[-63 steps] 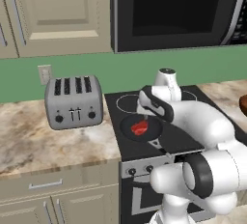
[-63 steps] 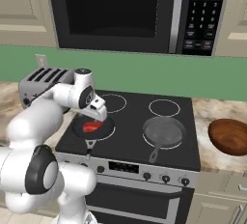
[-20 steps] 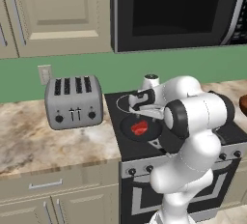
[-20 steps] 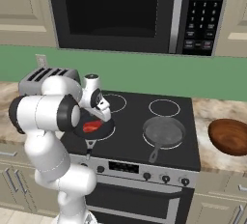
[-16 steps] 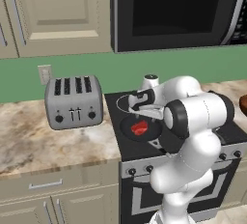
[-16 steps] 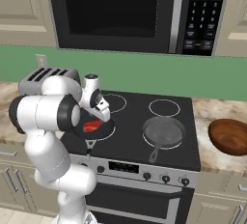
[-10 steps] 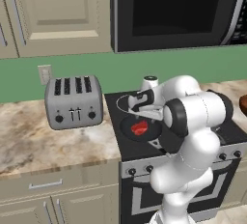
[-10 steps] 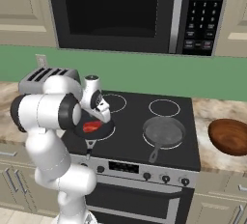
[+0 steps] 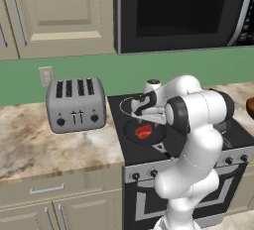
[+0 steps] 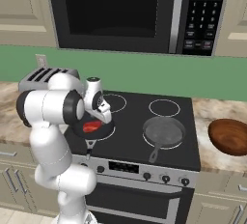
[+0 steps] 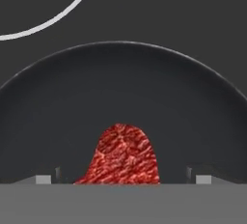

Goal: Place one of the steaks on the plate and the other in the bowl. Then place the bowl in the fridge.

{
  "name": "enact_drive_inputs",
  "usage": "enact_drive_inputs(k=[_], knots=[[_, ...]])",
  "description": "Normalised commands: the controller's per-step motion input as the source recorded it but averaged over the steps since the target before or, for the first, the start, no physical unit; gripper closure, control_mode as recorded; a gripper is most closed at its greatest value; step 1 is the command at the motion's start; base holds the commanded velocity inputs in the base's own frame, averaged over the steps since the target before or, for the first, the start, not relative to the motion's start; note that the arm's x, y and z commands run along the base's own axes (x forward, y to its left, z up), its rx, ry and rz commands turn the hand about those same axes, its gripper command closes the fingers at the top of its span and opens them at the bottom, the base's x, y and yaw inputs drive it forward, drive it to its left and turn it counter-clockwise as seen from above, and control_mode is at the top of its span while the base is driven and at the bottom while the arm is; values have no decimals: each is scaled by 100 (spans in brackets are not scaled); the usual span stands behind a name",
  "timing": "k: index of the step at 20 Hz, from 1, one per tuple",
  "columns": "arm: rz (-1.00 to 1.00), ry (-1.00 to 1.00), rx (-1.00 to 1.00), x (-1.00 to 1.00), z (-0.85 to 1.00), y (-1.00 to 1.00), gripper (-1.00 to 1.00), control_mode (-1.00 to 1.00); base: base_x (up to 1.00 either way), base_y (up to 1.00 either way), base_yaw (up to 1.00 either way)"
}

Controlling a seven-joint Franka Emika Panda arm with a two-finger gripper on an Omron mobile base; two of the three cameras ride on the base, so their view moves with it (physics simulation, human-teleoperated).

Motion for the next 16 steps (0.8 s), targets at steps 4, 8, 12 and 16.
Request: enact_drive_inputs(k=[4,8,12,16], knots=[[0,1,0,0,-24,0,-100,-100,0,0,0],[0,0,-1,0,-24,0,-100,-100,0,0,0],[0,0,-1,4,-20,0,-100,-100,0,0,0],[0,0,0,7,-20,0,-100,-100,0,0,0]])
